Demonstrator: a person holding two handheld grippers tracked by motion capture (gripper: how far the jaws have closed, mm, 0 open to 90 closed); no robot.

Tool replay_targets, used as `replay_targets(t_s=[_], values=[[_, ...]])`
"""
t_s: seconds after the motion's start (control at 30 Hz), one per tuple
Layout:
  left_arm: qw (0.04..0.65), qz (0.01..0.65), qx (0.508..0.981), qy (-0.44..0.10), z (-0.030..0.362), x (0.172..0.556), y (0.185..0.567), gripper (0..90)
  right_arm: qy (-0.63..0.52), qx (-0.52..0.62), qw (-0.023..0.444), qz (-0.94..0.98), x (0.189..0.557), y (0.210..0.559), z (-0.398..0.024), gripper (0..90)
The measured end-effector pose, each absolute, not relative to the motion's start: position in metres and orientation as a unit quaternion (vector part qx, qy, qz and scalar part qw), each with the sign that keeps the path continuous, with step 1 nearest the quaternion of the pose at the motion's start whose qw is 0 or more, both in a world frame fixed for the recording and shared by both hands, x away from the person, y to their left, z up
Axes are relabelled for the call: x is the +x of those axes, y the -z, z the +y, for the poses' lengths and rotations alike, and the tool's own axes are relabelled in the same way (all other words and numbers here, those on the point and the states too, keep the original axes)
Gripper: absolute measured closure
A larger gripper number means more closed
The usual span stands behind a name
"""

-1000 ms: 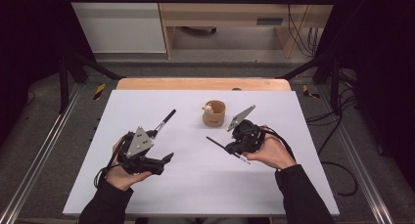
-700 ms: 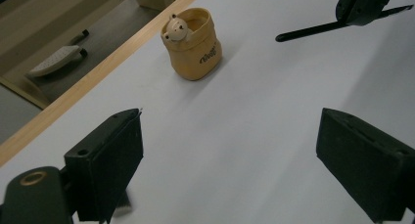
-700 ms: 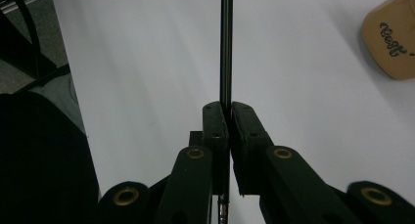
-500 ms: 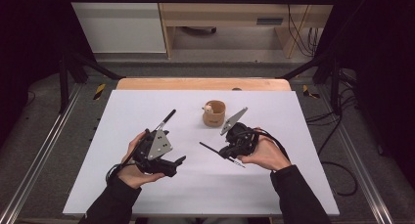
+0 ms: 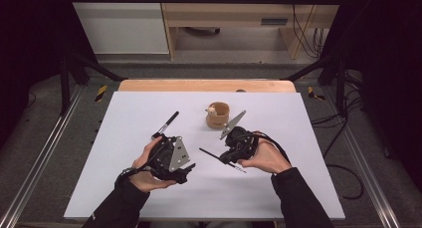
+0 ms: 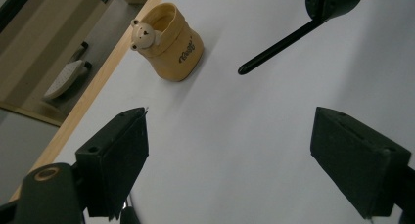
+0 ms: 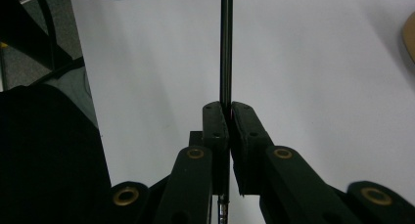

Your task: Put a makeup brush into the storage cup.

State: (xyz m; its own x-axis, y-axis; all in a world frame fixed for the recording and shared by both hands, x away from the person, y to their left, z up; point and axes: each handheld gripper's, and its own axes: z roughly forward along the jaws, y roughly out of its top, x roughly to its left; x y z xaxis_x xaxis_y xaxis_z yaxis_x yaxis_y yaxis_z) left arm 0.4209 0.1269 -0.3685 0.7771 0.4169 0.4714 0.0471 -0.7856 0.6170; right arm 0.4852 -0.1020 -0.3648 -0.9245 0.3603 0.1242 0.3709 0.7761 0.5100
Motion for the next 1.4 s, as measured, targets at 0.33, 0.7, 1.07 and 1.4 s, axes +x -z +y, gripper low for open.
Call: replay_targets(t_s=[0.33, 0.7, 1.07, 1.4], values=[[0.286, 0.096, 0.895, -0.329, 0.114, 0.418, 0.367, 17.8, 0.272, -0.19, 0.027, -0.943, 0.485, 0.366, -0.098, 85.4], [0.267, 0.053, 0.899, -0.344, 0.102, 0.417, 0.371, 24.7, 0.268, -0.182, 0.036, -0.945, 0.481, 0.366, -0.092, 85.4], [0.224, -0.005, 0.902, -0.368, 0.093, 0.414, 0.383, 36.3, 0.26, -0.175, 0.046, -0.948, 0.483, 0.369, -0.085, 85.4], [0.189, -0.048, 0.903, -0.383, 0.084, 0.411, 0.395, 48.3, 0.256, -0.169, 0.049, -0.95, 0.482, 0.371, -0.081, 85.4]])
